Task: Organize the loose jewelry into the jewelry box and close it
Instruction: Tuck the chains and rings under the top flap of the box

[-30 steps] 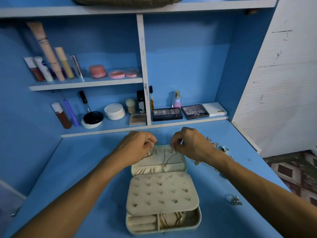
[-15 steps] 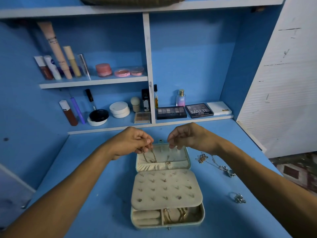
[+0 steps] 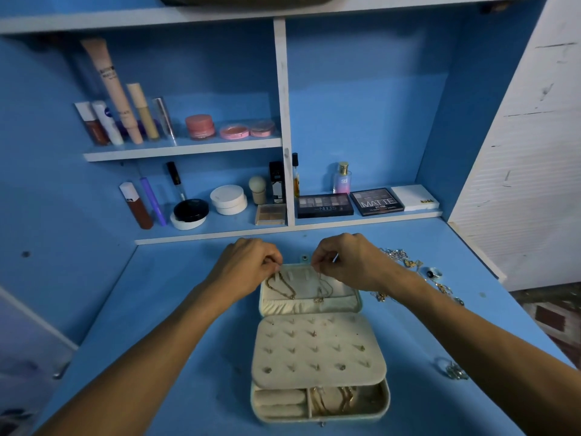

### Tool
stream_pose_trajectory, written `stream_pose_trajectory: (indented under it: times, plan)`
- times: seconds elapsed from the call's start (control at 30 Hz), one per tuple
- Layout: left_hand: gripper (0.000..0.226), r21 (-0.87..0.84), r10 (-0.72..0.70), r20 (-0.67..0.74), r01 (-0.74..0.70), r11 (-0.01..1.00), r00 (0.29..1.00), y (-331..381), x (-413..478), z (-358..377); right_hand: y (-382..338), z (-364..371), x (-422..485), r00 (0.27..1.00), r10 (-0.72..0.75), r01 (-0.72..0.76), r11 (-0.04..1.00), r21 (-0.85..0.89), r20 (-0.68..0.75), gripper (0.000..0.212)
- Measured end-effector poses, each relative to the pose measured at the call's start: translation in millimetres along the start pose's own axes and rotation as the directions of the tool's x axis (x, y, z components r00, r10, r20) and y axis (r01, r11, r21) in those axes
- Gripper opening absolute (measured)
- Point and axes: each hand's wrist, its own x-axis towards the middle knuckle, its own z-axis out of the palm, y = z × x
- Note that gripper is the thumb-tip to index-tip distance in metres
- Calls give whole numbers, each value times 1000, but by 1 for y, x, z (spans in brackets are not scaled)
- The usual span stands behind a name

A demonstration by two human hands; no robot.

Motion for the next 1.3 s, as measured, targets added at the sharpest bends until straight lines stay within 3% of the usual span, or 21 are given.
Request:
stream_pose_trajectory:
  times: [0.07, 0.2, 0.37, 0.57, 0.77, 0.9, 1.07, 1.3]
  plan:
    - [11, 95, 32, -7, -31, 995, 999, -1, 0, 2, 1, 1, 0, 1000, 0, 0, 1000, -3, -6, 13]
    - [13, 129, 74, -13, -72, 989, 997, -4, 0, 4, 0, 3, -1, 999, -19, 19, 1000, 0, -47, 13]
    - [20, 49, 175, 20, -176, 983, 984, -6, -13, 5, -2, 5, 0, 997, -49, 48, 999, -24, -54, 14]
    - [32, -45, 137, 230, -130, 990, 963, -7, -25, -3, 0, 5, 2, 998, -29, 29, 1000, 6, -55, 14]
    - [30, -45, 98, 285, -89, 995, 953, -2, -30, -12, -3, 4, -1, 998, -17, 18, 1000, 24, -54, 14]
    - [18, -98, 53, 236, -31, 995, 970, -3, -30, -12, -4, 4, -1, 998, -25, 27, 999, 35, -57, 14]
    - [60, 134, 71, 275, -111, 985, 959, 1, -35, 0, -7, 3, 0, 997, -38, 41, 998, 46, -65, 13]
    - [62, 171, 65, 251, -111, 979, 966, 8, -43, 0, -7, 5, 0, 998, -37, 40, 998, 41, -54, 12]
